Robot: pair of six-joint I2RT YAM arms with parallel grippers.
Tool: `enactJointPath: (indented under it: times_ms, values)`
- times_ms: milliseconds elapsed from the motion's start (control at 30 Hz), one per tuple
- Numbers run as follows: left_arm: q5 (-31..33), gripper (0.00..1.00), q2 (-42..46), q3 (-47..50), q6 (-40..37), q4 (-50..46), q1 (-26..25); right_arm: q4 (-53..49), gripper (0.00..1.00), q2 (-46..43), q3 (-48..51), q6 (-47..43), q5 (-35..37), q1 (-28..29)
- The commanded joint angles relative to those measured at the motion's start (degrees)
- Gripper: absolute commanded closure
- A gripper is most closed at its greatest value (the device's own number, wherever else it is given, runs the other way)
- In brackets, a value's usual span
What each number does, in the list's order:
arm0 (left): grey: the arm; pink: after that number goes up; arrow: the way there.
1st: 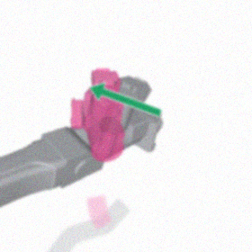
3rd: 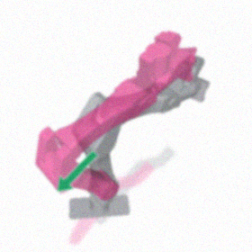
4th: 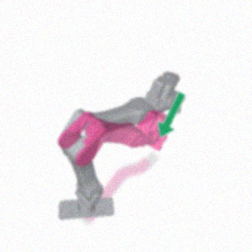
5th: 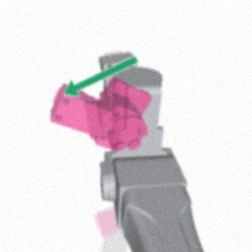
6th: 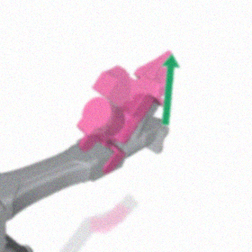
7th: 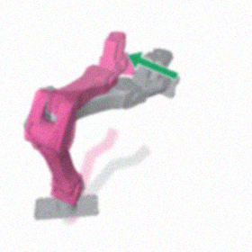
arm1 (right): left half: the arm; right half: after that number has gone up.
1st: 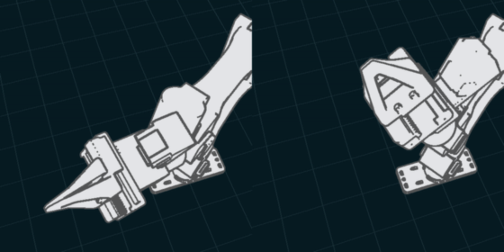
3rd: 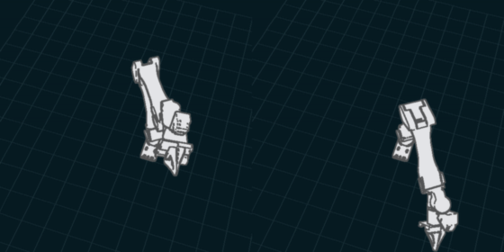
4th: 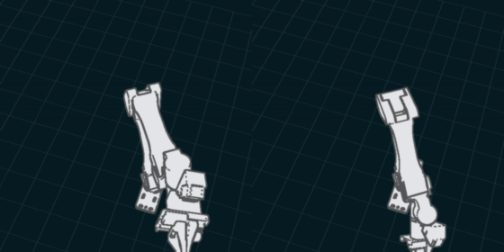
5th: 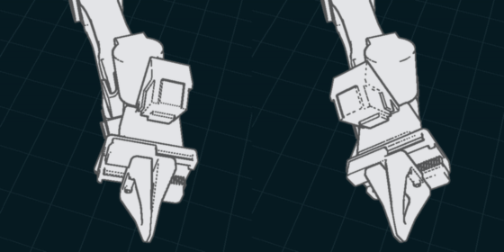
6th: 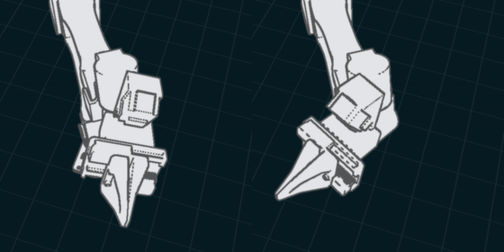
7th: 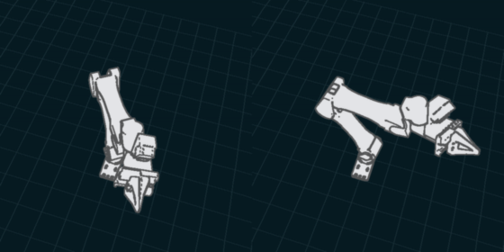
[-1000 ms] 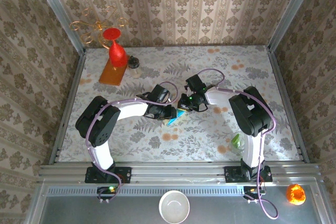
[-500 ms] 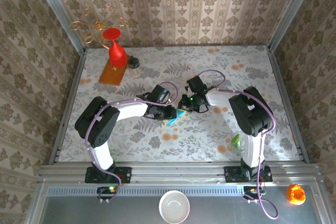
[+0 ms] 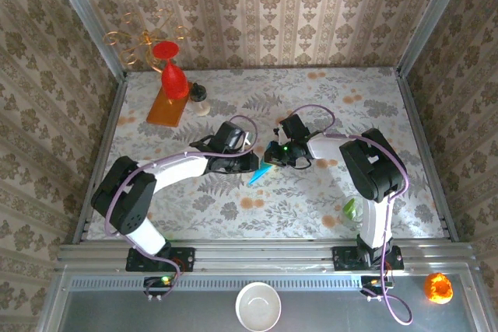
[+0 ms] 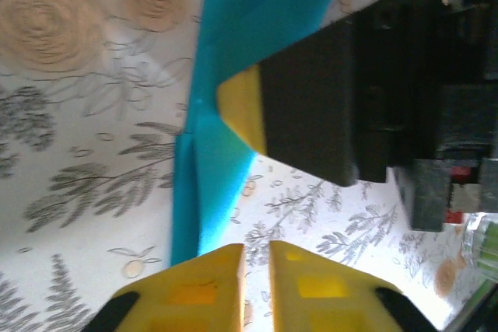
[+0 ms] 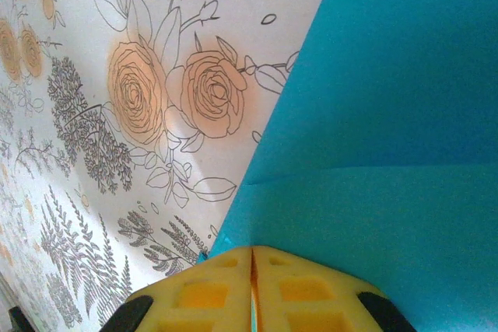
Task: Fold a paper plane with a square sheet of paper (pick it up from the middle)
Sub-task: Fold the wing for the fifth time at the center of the table.
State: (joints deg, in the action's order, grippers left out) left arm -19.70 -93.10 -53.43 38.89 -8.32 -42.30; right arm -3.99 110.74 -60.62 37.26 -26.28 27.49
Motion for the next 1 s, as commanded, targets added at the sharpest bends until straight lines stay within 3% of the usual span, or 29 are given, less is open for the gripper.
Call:
enactJointPath:
  times_ms: [0,300,967]
  values:
    - [-1.6,0.88,-3.4,-3.2,-1.2,-0.2,-1.7,-2.6,0.89,1.8,1.4,-1.8,-0.2,-0.1]
    - [-3.8,0.98,-9.3,-5.1,-0.1,0.2,-1.7,-2.7,0.90,2.0,1.2,-1.8,-1.1,-0.5]
    - [-5.1,0.98,-12.9,-3.0,0.6,2.3,-0.1,-3.8,0.90,3.4,0.4,-1.7,-1.6,-0.7]
